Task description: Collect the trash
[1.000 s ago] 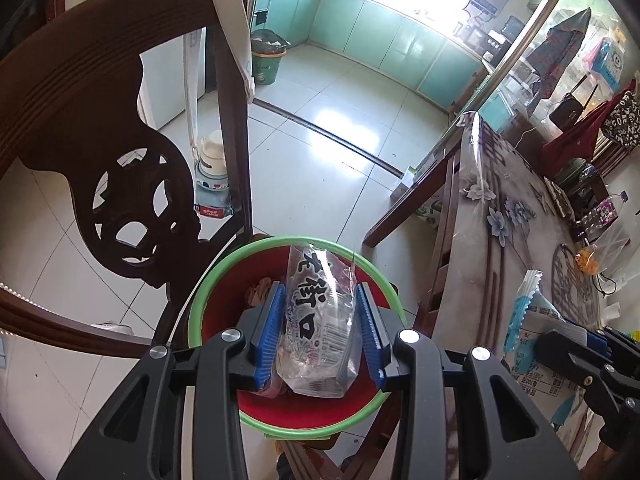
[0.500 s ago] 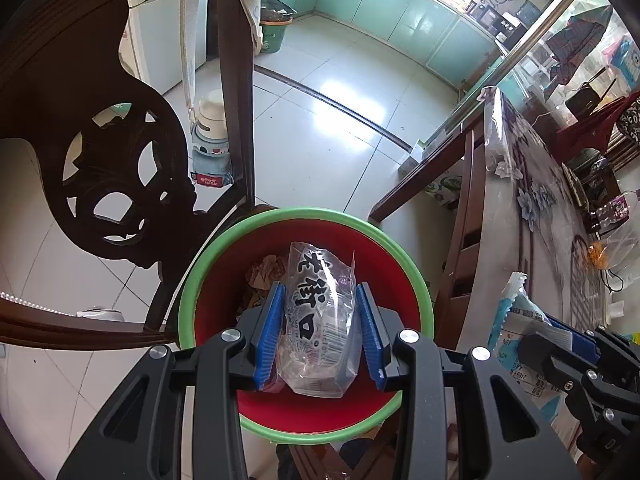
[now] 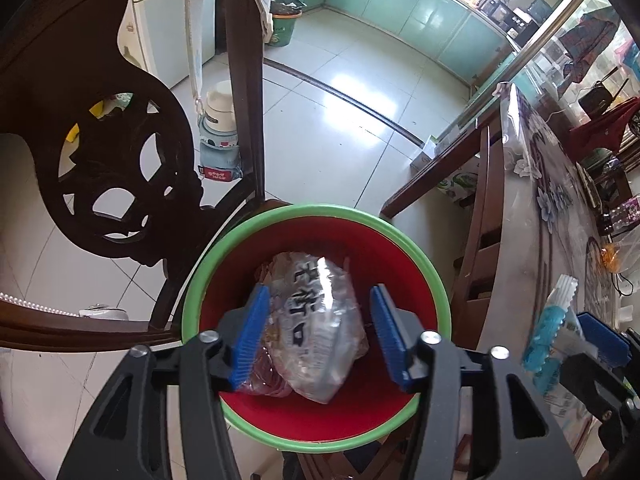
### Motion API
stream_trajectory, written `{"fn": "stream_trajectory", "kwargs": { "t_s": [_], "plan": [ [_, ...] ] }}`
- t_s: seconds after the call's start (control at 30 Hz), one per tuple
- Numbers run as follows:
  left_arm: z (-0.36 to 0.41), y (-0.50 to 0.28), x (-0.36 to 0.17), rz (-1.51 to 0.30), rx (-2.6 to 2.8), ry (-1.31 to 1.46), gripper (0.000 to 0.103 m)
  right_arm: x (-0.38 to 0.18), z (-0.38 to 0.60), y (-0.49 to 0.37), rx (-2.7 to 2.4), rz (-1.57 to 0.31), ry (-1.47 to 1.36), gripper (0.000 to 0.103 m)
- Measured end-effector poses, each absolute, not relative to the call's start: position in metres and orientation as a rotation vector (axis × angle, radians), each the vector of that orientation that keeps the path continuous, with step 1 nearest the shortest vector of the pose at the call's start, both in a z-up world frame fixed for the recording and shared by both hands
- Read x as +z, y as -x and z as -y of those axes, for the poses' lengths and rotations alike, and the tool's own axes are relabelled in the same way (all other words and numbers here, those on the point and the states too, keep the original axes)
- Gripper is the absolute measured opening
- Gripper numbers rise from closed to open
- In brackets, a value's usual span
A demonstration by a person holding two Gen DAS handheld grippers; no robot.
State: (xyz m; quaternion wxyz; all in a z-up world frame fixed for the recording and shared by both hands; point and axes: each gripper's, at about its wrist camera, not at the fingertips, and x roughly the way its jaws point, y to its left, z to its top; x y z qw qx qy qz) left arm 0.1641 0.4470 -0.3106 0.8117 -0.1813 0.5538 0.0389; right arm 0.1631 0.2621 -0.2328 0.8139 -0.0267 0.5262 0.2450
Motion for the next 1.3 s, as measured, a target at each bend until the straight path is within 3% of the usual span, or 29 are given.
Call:
{"fn": "stream_trajectory", "kwargs": {
  "t_s": [0.17, 0.37, 0.43, 0.5, 0.7, 0.93, 1.3],
  "plan": [
    [-0.444, -0.154, -0.283, -1.117, 0.083, 0.399, 0.068, -0.211, -0.246, -0.153, 0.498, -1.056, 0.065, 0.056],
    [-0.407, -0.131, -0.212, -0.985, 0.046, 0.316, 0.07, -0.157, -0.192, -0.123, 0.385, -0.876, 0.07, 0.077],
    [-0.381, -0.116, -0.168, -0.861, 0.04, 0.246, 0.086, -0.127, -0.163, -0.105, 0.326, -0.756, 0.07, 0.092],
    [-0.358, -0.106, -0.131, -0.758, 0.039, 0.207, 0.095, -0.101, -0.137, -0.087, 0.272, -0.641, 0.066, 0.098],
    [-0.282, -0.071, -0.048, -0.516, 0.083, 0.14, 0.095, -0.04, -0.059, -0.024, 0.082, -0.316, 0.09, 0.099],
    [-0.202, -0.041, 0.002, -0.377, -0.012, 0.239, 0.095, -0.021, 0.024, 0.006, 0.046, -0.357, -0.01, 0.099],
    [-0.115, 0.0, 0.001, -0.38, 0.057, 0.144, 0.095, -0.02, 0.091, 0.035, 0.033, -0.369, -0.033, 0.099]
  ]
}}
